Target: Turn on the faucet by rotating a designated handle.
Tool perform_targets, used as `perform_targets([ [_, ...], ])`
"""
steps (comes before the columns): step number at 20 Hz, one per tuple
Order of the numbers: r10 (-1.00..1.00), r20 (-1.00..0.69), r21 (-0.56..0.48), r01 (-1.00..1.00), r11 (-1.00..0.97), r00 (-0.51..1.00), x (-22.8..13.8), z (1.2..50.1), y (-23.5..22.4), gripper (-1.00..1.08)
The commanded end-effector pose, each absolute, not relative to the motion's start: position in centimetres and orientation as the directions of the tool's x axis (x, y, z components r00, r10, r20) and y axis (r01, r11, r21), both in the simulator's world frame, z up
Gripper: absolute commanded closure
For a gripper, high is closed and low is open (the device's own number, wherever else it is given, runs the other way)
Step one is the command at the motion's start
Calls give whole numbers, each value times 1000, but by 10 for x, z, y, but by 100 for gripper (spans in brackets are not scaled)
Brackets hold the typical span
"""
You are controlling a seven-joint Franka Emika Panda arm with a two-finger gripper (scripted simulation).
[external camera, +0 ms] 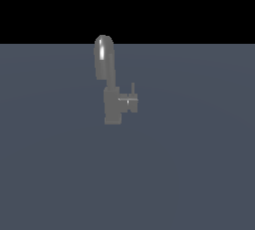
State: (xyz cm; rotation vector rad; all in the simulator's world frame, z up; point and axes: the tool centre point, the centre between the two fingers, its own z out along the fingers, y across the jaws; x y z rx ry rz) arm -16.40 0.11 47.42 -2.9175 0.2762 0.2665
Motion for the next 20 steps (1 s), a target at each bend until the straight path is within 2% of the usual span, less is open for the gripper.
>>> perform_targets([
  [1, -194, -238, -205, -245, -948, 952, -150, 468, 0, 108],
  [20, -329, -574, -335, -582, -741, 750, -47, 399, -15, 108],
])
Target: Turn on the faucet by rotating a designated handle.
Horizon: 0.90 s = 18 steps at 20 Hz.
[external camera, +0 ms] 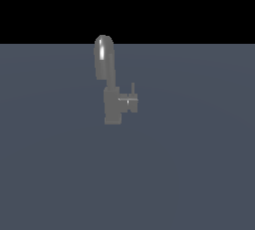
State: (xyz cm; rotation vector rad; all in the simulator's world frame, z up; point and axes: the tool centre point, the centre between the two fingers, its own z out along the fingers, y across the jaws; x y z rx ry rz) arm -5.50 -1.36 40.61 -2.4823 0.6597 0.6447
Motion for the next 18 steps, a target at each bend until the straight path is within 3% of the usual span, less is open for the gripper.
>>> perform_targets([
  [1, -331, -592, -338, -599, -726, 735, -42, 394, -16, 108],
  [18, -269, -879, -278, -883, -378, 393, 31, 285, -33, 108],
])
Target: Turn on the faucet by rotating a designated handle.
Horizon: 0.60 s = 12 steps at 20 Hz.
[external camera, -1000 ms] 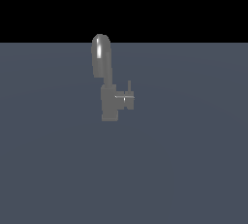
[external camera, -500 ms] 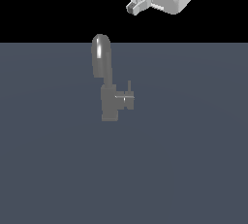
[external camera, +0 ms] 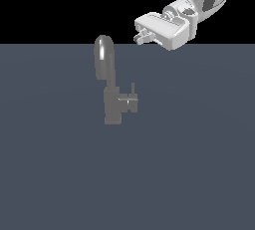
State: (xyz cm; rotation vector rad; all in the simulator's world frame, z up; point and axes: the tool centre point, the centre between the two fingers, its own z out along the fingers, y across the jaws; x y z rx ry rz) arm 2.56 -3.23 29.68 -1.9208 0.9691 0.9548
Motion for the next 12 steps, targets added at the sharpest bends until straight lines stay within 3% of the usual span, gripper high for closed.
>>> perform_targets([
  [1, -258, -894, -267, -897, -353, 367, 35, 276, -34, 108],
  [12, -97, -989, -102, -990, -95, 112, 59, 187, -31, 108],
])
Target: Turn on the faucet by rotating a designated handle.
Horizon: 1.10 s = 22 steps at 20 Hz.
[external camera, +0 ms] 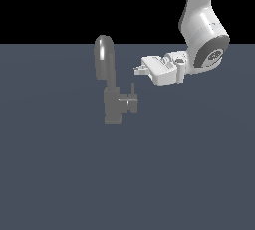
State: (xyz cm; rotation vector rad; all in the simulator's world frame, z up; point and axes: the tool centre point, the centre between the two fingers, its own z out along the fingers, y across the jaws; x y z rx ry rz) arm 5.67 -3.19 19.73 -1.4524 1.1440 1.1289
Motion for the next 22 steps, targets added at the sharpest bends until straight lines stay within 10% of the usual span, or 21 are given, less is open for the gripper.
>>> perform_targets([
  [1, -84, -992, -88, -993, -79, 95, 60, 181, -30, 108],
  [22, 0, -1000, -4, -1000, 12, 4, 64, 145, -21, 108],
])
